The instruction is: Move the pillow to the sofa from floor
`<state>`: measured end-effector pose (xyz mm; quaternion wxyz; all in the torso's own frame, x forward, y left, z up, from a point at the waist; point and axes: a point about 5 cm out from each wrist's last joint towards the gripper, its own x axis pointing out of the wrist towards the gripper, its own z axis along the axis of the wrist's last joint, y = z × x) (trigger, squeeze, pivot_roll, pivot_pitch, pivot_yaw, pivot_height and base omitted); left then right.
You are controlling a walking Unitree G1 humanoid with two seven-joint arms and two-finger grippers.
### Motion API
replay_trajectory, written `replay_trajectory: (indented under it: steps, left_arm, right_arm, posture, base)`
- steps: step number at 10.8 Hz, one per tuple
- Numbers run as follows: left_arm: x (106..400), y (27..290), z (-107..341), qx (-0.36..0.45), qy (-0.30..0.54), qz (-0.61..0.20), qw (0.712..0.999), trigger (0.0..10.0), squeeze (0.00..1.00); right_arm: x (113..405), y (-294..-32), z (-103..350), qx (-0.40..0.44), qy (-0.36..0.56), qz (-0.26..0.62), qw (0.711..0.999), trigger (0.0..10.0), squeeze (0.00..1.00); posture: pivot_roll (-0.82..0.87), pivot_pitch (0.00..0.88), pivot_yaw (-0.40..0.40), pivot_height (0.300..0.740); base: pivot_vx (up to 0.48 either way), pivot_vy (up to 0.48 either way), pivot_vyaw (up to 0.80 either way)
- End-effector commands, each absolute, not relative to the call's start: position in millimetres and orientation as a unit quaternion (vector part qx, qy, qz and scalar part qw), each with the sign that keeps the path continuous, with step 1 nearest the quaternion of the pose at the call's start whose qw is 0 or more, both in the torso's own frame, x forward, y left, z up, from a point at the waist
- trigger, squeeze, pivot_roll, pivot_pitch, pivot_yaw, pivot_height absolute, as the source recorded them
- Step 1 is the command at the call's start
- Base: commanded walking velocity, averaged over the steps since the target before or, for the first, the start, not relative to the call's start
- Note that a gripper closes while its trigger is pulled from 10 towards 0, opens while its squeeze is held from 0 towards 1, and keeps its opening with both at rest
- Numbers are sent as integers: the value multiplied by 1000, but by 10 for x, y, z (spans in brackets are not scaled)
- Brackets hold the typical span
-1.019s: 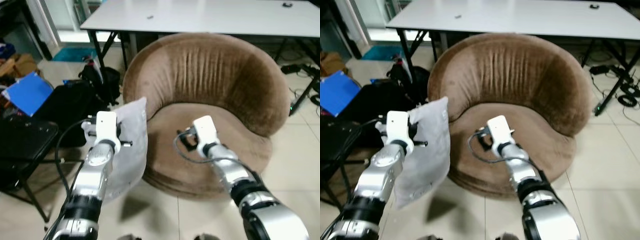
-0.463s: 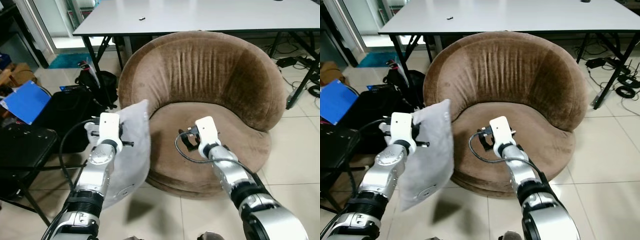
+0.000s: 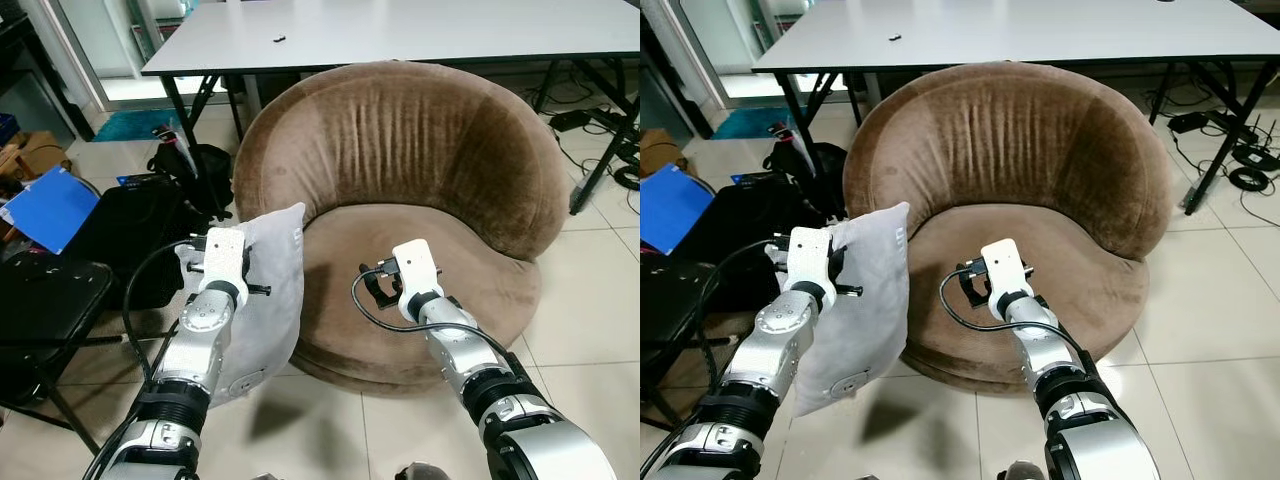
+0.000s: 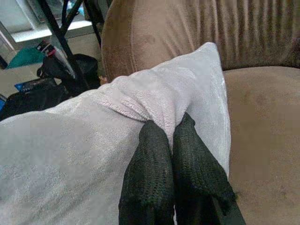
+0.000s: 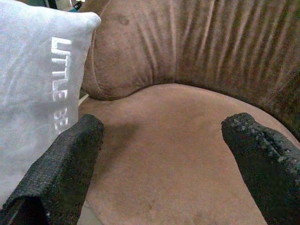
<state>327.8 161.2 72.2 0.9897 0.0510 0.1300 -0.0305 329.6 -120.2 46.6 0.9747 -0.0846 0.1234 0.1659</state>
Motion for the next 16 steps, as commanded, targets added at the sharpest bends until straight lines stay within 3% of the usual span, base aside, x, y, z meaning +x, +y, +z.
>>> replay_trajectory:
  steps: [1,8,16]
  left_arm:
    - [3342,1632,840,60,102,-34,992,10000,0]
    - [3319,1646,839,32,101,-48,993,10000,0]
    - [3191,1668,770,38,112,-19,993,10000,0]
  right_arm:
    - [3291,-1174,481,-82,114,166,976,10000,0]
    - [3238,-1156,413,-80,126,172,974,10000,0]
    - [3207,-1213,539,-40,103,173,979,10000,0]
  posture:
    - [-219,0,140,740]
    - [-207,0,132,740]
    - [-185,0,103,740]
  base:
    - [0,0,0]
    - [408,0,0]
    - [0,0,0]
